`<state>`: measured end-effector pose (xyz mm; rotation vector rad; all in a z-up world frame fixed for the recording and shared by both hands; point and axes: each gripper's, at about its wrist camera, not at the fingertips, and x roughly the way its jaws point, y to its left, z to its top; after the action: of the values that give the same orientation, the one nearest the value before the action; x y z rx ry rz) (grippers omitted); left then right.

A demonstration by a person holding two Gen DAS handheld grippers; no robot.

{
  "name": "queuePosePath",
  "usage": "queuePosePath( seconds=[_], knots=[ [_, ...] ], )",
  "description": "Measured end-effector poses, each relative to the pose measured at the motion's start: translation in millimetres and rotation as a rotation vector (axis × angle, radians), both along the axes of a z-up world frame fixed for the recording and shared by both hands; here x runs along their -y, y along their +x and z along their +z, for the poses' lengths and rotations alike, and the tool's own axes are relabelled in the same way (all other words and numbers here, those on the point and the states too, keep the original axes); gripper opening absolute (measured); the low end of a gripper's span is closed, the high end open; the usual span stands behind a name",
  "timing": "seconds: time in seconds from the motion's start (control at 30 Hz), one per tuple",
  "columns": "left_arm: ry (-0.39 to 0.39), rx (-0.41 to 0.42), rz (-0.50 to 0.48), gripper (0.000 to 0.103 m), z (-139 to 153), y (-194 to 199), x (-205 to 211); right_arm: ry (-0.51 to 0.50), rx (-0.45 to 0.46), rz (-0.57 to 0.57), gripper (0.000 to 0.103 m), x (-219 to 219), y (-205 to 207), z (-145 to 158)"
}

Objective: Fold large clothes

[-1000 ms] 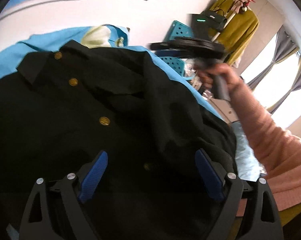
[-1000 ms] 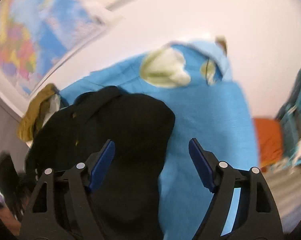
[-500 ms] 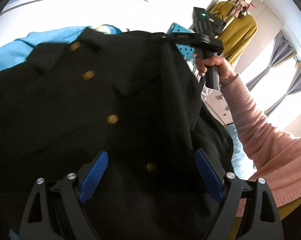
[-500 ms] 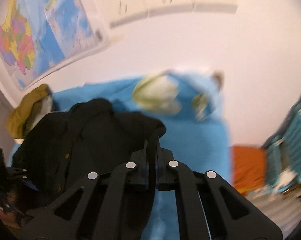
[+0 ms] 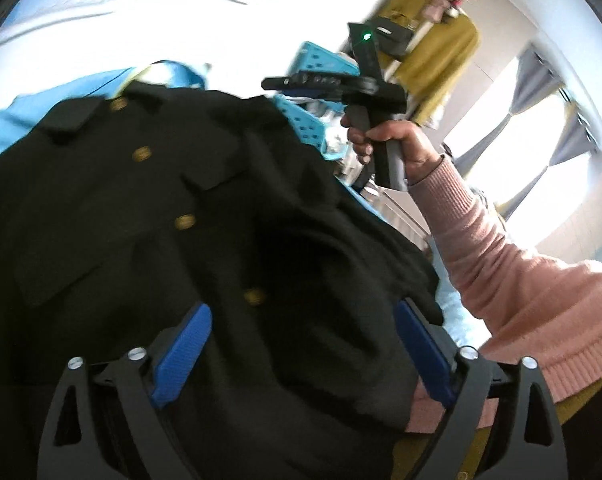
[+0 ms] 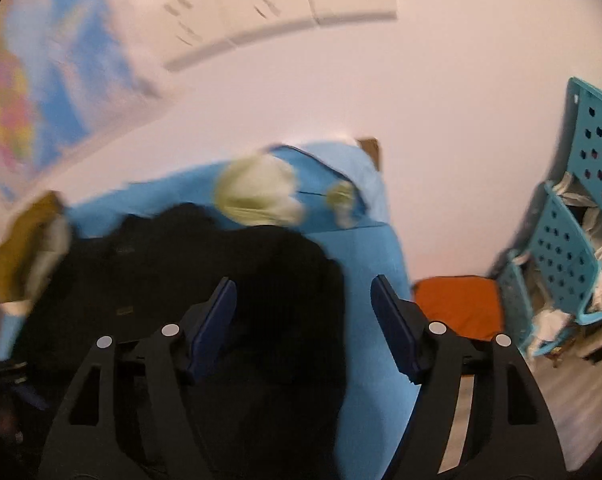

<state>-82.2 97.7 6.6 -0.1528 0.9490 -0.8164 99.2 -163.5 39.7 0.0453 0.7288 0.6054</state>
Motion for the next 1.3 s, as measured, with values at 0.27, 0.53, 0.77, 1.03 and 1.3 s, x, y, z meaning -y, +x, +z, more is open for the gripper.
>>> queuePosePath(
  seconds=[0.27,0.53,0.77,1.03,1.3],
  knots=[
    [0.044,-0.078,-0.041,0.075,-28,14,19,0.013,-0.005,0.308,0.073,-27,-101,-8],
    [0.22,0.102,0.235,0.082,18,57,-33,0.014,0.007,0.246,0.073,-64,-36,10],
    [0.316,0.023,0.542,0.084,38,189,-91,-0.001,-0.136,0.158,0.075,-130,84,7],
    [0.481,-0.209,0.57,0.084,-18,287,-93,-0.198,-0.31,0.216,0.074,-206,143,-38],
    [0.474,-0.083,0.479,0.028,-12,256,-75,-0.127,-0.051,0.32,0.02,-173,96,-12]
  ],
)
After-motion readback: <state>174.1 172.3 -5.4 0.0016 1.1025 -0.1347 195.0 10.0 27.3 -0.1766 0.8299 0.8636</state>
